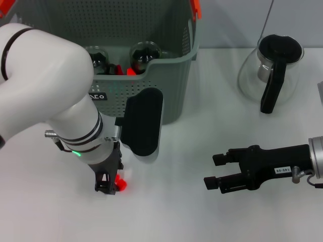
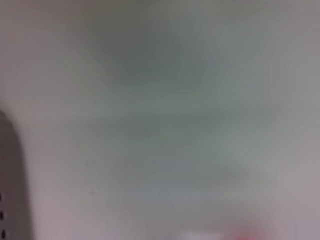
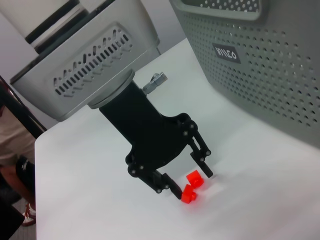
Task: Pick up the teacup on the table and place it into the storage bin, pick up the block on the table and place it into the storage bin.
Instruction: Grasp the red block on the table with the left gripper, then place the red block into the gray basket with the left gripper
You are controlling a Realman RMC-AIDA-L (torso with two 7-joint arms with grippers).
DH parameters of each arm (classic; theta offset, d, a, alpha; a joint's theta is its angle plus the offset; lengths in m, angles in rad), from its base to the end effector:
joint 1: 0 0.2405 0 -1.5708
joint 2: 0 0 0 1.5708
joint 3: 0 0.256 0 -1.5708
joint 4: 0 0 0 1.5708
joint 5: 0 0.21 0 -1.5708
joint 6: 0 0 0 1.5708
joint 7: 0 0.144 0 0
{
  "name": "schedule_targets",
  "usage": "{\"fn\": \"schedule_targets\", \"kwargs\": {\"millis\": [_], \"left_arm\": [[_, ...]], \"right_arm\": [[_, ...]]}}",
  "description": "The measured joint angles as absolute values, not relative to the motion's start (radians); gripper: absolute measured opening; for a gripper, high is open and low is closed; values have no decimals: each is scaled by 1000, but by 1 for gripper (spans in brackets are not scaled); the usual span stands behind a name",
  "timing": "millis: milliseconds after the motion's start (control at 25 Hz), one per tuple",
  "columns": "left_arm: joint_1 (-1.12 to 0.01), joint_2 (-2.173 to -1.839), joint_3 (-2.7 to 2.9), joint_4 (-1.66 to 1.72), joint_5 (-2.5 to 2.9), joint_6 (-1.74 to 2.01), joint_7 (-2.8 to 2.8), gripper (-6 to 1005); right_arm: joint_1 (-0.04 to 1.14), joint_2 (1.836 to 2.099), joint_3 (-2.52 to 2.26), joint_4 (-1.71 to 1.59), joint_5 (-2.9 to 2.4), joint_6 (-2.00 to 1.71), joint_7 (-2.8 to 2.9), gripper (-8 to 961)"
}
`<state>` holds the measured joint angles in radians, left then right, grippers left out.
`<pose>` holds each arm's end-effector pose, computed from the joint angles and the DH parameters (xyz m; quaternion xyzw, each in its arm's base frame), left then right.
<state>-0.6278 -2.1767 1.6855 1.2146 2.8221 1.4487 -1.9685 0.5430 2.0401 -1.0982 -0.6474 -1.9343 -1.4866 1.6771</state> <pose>-0.1846 0.3313 -0.0752 -0.9361 0.0669 0.3407 0.0559 0.2500 0.3192 -0.0380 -0.9472 0.2884 0.1399 0.0087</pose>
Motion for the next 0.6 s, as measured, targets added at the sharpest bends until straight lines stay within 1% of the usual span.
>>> {"fn": "schedule_targets", "kwargs": {"millis": [120, 320, 560, 600], "left_arm": [[-636, -2175, 1684, 1207, 2822, 1442, -1988, 499], [-663, -2172, 1683, 1161, 2824, 1440, -2011, 312], [-661, -2173, 1672, 1193, 2812, 1460, -2009, 183], [-658, -2173, 1667, 1208, 2807, 1472, -2010, 183]], "right_arm": [[543, 2040, -1098, -647, -1934, -1486, 1677, 885], [542, 2040, -1098, -647, -1934, -1486, 1677, 884], [541, 2039, -1098, -647, -1934, -1486, 1677, 884], [540, 2038, -1098, -647, -1934, -1486, 1677, 884]]}}
